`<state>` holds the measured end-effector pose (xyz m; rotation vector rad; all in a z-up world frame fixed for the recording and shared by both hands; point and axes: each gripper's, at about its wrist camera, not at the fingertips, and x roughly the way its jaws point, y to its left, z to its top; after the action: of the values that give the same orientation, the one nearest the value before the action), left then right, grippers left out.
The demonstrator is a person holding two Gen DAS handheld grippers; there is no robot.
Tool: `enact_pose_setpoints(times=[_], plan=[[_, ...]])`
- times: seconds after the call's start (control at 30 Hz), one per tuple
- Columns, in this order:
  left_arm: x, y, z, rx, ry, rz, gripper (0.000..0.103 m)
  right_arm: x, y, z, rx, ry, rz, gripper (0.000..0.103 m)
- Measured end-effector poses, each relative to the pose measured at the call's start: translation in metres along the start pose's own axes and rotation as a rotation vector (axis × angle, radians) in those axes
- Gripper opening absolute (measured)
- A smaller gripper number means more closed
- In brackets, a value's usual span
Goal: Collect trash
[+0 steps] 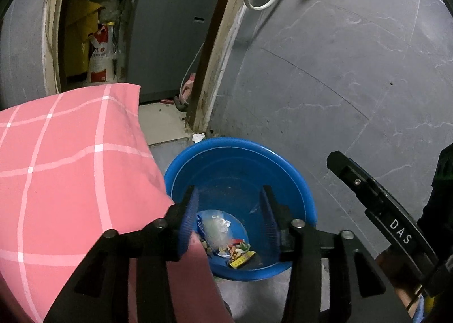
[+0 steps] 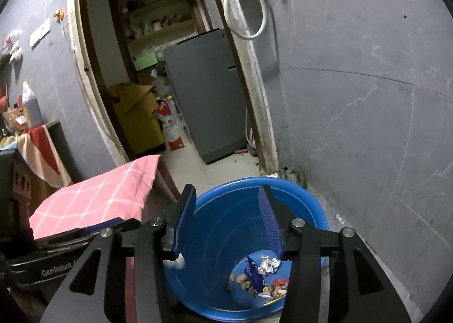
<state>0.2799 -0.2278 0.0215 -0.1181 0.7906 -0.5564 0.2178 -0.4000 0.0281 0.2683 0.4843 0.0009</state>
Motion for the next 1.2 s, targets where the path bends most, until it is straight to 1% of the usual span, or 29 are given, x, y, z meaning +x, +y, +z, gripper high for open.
enact_pose_setpoints(times=[0.17,0.23,0.37,0.43,0.47,0.5,0.53,0.57,0.67,0.73,0.8,0.83,0.9,0.97,1.1,1.2], plan=[[0.001,-0.002,0.0,0.005,-0.005,0.006,0.04,-0.001,-0.002,0.0,0.007,-0.006,-0.001,0.046],[-0.001,0.0,0.0,0.004,-0.014,0.011,0.04,-0.003,-0.001,0.0,0.01,-0.012,-0.002,0.049],[-0.008,0.004,-0.002,-0.003,-0.036,0.022,0.04,-0.005,-0.002,0.002,0.012,-0.027,-0.003,0.05],[-0.014,0.006,-0.003,-0.015,-0.047,0.018,0.041,-0.007,-0.001,0.001,0.01,-0.033,-0.006,0.051],[-0.017,0.007,-0.003,-0.018,-0.053,0.018,0.044,-0.008,-0.001,0.001,0.008,-0.039,-0.008,0.053],[-0.021,0.008,-0.003,-0.02,-0.063,0.021,0.05,-0.01,-0.001,0.001,0.007,-0.045,-0.01,0.061],[-0.026,0.009,-0.004,-0.022,-0.076,0.024,0.053,-0.013,-0.001,0.0,0.006,-0.057,-0.012,0.069],[-0.031,0.01,-0.004,-0.023,-0.093,0.028,0.057,-0.016,0.0,0.0,0.005,-0.073,-0.012,0.071],[-0.045,0.012,-0.005,-0.022,-0.127,0.035,0.057,-0.026,0.001,0.0,-0.006,-0.114,-0.015,0.073],[-0.053,0.013,-0.006,-0.019,-0.143,0.043,0.063,-0.033,0.002,-0.002,-0.011,-0.139,-0.016,0.078],[-0.062,0.014,-0.009,-0.017,-0.177,0.058,0.079,-0.04,0.003,-0.004,-0.017,-0.163,-0.015,0.08],[-0.067,0.014,-0.01,-0.014,-0.197,0.061,0.081,-0.044,0.004,-0.006,-0.021,-0.176,-0.016,0.081],[-0.078,0.013,-0.015,-0.004,-0.241,0.068,0.09,-0.051,0.006,-0.009,-0.027,-0.199,-0.011,0.085],[-0.087,0.01,-0.018,0.012,-0.282,0.093,0.097,-0.061,0.01,-0.012,-0.034,-0.223,0.002,0.088],[-0.106,0.008,-0.024,0.038,-0.343,0.109,0.098,-0.077,0.018,-0.02,-0.066,-0.271,0.014,0.103],[-0.117,0.007,-0.032,0.045,-0.366,0.126,0.098,-0.089,0.023,-0.025,-0.085,-0.308,0.027,0.103]])
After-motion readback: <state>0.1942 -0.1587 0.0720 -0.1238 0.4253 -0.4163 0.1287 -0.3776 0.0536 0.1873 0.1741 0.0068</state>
